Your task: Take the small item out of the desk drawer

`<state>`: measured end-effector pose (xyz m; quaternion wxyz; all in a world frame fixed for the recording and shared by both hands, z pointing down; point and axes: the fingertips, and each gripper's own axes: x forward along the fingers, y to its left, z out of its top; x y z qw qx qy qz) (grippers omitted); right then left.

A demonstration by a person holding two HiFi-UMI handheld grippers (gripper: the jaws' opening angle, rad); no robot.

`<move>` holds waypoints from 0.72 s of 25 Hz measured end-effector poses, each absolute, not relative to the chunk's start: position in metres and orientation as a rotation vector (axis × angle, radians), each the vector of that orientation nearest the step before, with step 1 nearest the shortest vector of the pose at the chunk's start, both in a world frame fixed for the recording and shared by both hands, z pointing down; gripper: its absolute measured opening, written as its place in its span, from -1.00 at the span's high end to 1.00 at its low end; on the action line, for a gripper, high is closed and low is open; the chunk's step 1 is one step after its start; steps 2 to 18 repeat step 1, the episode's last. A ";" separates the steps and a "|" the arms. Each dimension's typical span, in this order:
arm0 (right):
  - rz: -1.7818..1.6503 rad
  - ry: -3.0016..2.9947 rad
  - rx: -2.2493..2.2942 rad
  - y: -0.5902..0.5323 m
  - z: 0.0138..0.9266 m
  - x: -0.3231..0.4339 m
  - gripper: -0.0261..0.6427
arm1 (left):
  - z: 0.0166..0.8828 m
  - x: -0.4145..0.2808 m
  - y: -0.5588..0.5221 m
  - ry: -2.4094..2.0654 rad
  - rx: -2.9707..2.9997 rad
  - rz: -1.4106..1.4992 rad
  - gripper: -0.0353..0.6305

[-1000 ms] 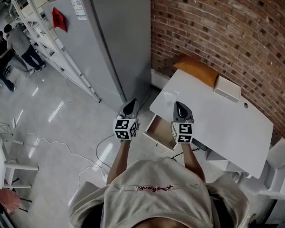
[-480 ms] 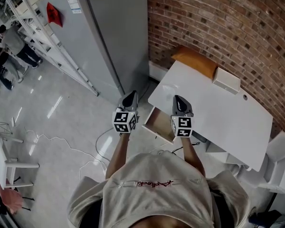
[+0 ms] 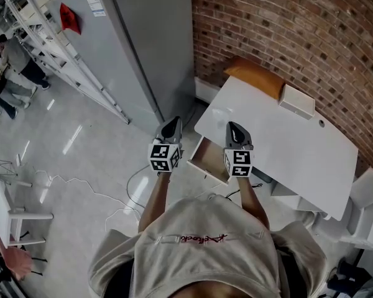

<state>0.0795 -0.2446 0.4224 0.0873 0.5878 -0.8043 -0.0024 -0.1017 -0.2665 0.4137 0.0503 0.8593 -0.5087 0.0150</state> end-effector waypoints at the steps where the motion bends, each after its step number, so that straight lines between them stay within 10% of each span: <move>1: -0.008 -2.395 1.751 -0.245 0.422 0.079 0.89 | 0.413 -0.102 -0.267 -1.549 2.618 0.045 0.87; 18: -0.008 -2.395 1.751 -0.245 0.422 0.079 0.89 | 0.413 -0.102 -0.267 -1.549 2.618 0.045 0.87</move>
